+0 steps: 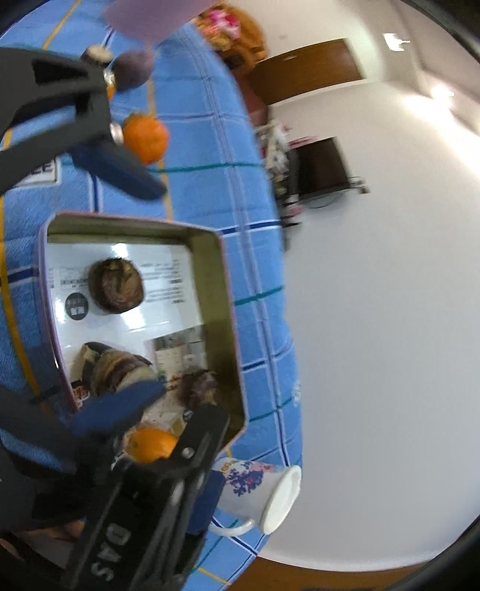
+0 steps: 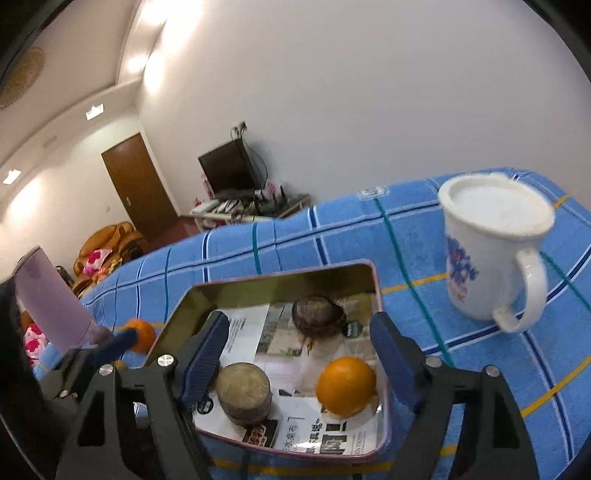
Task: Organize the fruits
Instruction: 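Open both grippers and withdraw from the tin, then move both grippers away from the tin toward the loose fruits on the bedspread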
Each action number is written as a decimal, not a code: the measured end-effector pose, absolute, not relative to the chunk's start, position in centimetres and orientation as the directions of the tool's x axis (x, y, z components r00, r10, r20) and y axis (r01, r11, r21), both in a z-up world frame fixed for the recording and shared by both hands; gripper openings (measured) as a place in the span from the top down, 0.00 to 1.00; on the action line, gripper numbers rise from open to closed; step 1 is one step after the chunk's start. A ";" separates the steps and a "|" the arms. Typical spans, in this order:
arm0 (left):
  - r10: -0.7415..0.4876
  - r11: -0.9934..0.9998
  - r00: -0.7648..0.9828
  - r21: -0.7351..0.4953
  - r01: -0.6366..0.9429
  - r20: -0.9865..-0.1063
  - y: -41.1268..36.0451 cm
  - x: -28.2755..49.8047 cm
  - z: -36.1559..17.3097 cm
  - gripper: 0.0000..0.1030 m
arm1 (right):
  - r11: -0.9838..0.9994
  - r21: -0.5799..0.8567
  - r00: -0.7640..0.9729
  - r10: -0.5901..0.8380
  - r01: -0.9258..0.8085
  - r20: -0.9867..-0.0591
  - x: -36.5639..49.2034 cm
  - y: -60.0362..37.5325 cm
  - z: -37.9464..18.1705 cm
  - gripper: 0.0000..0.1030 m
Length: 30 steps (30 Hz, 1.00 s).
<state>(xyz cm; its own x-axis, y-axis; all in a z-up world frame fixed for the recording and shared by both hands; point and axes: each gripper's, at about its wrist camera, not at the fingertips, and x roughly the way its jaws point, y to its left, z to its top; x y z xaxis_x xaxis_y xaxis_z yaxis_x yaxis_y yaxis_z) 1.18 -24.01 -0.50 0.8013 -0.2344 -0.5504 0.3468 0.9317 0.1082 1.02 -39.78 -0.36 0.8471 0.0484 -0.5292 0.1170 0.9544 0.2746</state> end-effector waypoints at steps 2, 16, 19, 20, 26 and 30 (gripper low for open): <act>-0.230 0.933 0.820 0.122 0.340 -0.525 -24.0 0.8 0.1 0.00 | 0.953 0.271 0.866 0.020 0.134 -0.500 0.5 -39.9 0.1 0.22; -0.068 0.964 0.845 0.184 0.193 -0.531 -16.8 2.6 0.6 0.00 | 0.971 0.173 0.913 -0.086 0.167 -0.398 -0.9 -38.3 0.7 0.22; -0.024 0.964 0.862 0.216 0.154 -0.507 -14.2 2.5 0.5 0.00 | 0.975 0.150 0.917 -0.094 0.163 -0.388 -1.1 -37.9 0.7 0.22; -0.010 0.967 0.865 0.216 0.137 -0.501 -13.2 2.6 0.3 0.00 | 0.975 0.148 0.920 -0.101 0.168 -0.380 -1.3 -37.8 0.7 0.22; 0.020 0.970 0.882 0.222 0.097 -0.471 -10.0 2.6 -0.5 0.00 | 0.959 0.153 0.929 -0.181 0.240 -0.324 -3.0 -38.1 1.2 0.22; 0.008 0.979 0.879 0.181 0.089 -0.477 -8.2 2.7 -0.7 0.00 | 0.942 0.130 0.911 -0.254 0.309 -0.324 -3.2 -38.0 1.3 0.22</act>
